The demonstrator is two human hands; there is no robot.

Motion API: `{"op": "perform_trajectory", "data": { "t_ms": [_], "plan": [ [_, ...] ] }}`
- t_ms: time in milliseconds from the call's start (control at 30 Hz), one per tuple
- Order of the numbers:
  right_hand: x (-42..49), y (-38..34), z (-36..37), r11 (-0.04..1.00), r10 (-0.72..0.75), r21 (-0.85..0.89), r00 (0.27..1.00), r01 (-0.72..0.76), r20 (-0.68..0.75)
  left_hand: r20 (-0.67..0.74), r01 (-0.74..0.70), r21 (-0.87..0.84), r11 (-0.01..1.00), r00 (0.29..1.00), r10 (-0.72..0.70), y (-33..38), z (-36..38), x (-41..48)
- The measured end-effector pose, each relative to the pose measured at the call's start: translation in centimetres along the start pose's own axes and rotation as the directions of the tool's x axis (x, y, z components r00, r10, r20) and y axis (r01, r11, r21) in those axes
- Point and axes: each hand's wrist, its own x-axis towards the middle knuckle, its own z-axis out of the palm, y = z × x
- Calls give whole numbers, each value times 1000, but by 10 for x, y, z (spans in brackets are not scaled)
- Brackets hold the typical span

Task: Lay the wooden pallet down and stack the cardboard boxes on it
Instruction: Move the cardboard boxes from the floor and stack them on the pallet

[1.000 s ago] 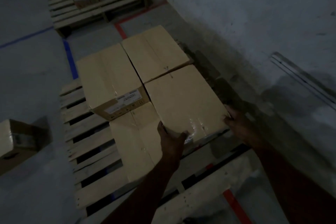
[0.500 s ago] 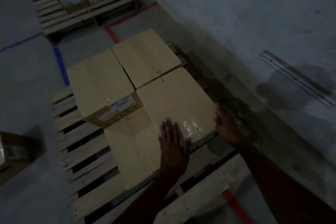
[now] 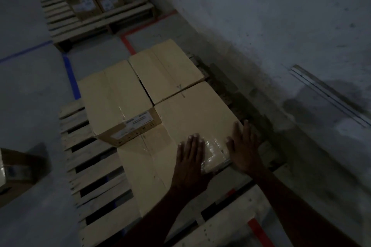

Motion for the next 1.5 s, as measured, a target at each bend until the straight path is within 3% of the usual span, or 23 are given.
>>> {"op": "perform_trajectory", "data": {
  "t_ms": [167,300,500,567,667,767,867,933,1000,1067,1300,1500],
  "plan": [
    [3,2,-4,979,-96,-181,995,89,-26,17,-10,-10,1000,1000,11,-4,-1,5],
    [-17,-24,0,936,-287,-183,952,302,105,10,-43,-77,996,999,44,-9,-3,2],
    [-36,-57,10,957,-185,-194,969,215,163,105,-50,-174,983,992,69,-35,-22,4],
    [-41,-86,9,967,-139,-181,965,181,223,103,73,-229,971,993,-51,-50,-43,-10],
    [-48,-158,16,971,-183,-120,966,206,180,41,311,-281,908,949,-313,-93,-75,-39],
    [-52,-262,44,937,-335,-55,933,344,129,-88,519,-367,772,807,-584,-168,-105,-82],
    [-50,-370,88,865,-499,2,860,501,107,-86,653,-574,494,552,-829,-260,-127,-128],
    [-45,-446,135,804,-594,12,801,595,82,-29,645,-721,255,339,-940,-337,-136,-165],
    [-43,-517,180,758,-650,30,752,651,108,25,603,-794,77,158,-987,-407,-142,-202],
    [-44,-595,233,716,-693,54,699,696,174,85,572,-818,-58,20,-996,-482,-146,-242],
    [-34,-826,392,546,-814,96,501,832,293,141,637,-742,-209,-157,-978,-700,-136,-329],
    [-6,-935,531,449,-791,51,370,892,487,342,457,-749,-479,-352,-871,-834,-83,-369]
  ]
}}
